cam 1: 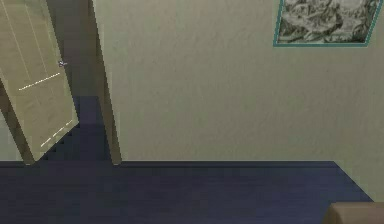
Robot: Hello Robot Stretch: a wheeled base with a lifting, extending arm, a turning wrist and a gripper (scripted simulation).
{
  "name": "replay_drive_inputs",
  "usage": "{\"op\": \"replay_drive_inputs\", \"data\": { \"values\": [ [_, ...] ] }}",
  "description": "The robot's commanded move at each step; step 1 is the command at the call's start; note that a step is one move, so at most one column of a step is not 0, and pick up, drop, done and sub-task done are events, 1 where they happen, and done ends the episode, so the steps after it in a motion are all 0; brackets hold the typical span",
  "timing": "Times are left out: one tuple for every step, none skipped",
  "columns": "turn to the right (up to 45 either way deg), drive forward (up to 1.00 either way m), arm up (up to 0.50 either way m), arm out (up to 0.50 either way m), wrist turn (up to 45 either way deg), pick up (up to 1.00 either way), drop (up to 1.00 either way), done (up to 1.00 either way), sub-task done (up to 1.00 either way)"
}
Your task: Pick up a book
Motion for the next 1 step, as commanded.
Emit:
{"op": "replay_drive_inputs", "data": {
  "values": [
    [0.0,0.0,0.0,0.0,0.0,1.0,0.0,0.0,0.0]
  ]
}}
